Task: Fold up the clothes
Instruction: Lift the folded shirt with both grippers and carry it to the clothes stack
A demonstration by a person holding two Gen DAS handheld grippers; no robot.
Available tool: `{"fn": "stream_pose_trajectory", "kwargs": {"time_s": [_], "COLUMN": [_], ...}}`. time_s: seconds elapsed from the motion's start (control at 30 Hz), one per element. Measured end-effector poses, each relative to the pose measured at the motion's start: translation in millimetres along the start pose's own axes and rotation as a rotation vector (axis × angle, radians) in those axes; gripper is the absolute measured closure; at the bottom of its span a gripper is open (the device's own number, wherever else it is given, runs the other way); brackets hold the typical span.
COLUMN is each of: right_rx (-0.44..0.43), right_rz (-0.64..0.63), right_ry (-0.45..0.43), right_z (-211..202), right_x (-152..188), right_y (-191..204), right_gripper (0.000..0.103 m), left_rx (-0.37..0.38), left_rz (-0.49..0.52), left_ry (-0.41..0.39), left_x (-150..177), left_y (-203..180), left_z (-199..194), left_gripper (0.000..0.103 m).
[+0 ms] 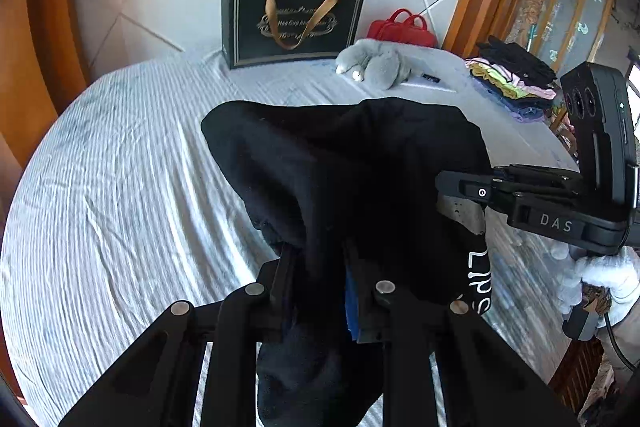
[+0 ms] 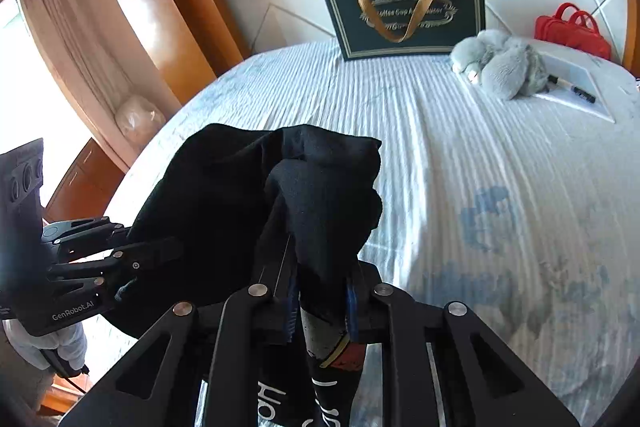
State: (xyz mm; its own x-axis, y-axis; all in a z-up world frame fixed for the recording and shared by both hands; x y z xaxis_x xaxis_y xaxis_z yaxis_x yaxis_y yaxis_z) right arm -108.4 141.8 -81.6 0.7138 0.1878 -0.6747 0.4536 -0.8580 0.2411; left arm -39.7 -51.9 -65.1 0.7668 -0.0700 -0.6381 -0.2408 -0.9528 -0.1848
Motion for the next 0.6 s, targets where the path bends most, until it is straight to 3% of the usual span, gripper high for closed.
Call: {"fn": "stream_pose_trajectory", "kwargs": {"time_s": [0.23, 0.33, 0.6], "right_rx": [0.101, 0.150, 0.200], "right_rz": [0.031, 0.044, 0.122], "right_ry": [-0.147, -0.160, -0.158], "right_z": [-89.6, -114.3, -165.6], "right_x": [-25.5, -22.9, 4.3], "right_y": [-38.9, -67.8, -180.4], "right_gripper": [0.086, 0.086, 0.086], "left_rx": [0.046, 0.066, 0.117], "left_rz": [0.112, 0.152, 0.186], "left_ry": [-0.065, -0.059, -0.021], "left_x": [-51.3, -56.0, -69.1], "left_y": [-86.3, -120.5, -243.5], "left_z": [-2.5, 0.5, 56.9], "left_gripper": [0.084, 0.084, 0.084]}}
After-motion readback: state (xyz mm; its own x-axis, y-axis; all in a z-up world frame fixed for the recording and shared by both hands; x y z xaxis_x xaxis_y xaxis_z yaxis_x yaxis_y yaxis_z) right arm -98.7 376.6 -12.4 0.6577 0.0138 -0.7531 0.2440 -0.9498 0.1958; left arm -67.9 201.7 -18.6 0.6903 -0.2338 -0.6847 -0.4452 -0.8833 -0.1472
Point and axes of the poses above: each gripper's, at about its wrist camera, not at the fingertips, and z roughly the way its jaws point, y to its left, x to its underside, the point moved 5 cm from there along z, roughly the way its jaws point, and after that the axes turned 4 degrees about -z, right-handed, at the moved point
